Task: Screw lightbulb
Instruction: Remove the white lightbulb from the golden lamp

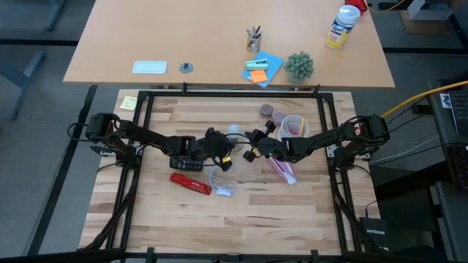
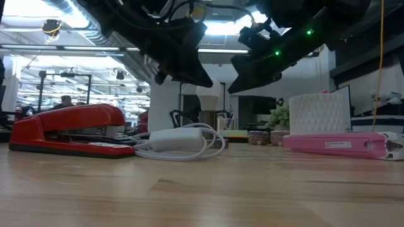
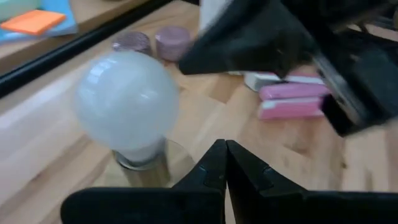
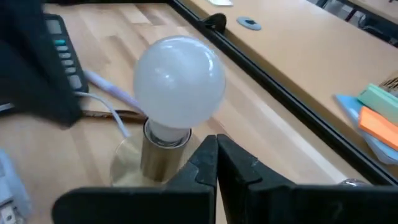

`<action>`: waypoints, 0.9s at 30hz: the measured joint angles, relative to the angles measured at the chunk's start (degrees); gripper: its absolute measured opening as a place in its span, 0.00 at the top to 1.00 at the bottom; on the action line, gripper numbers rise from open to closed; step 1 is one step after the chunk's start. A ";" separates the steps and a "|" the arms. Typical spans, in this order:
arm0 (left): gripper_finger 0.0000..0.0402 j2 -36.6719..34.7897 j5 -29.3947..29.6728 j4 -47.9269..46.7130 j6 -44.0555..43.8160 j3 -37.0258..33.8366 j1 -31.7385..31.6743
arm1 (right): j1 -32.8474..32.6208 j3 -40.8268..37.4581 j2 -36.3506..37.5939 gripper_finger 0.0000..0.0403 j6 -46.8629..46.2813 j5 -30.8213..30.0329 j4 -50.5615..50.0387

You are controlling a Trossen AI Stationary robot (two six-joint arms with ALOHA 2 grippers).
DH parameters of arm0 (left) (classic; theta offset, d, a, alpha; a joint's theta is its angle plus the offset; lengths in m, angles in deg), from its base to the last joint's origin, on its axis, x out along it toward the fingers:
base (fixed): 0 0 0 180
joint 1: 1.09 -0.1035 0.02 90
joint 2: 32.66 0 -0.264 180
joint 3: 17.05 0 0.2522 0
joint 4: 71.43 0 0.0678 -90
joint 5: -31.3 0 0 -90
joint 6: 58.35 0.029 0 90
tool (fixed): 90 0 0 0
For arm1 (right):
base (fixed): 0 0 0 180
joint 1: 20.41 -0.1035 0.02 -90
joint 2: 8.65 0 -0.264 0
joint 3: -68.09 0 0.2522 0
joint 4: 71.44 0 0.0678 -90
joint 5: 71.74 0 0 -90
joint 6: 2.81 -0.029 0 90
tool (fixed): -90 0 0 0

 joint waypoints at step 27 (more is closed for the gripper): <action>1.00 -2.90 5.27 -0.90 4.16 0.00 -10.79 | -1.34 0.00 -0.21 0.98 2.67 8.31 4.55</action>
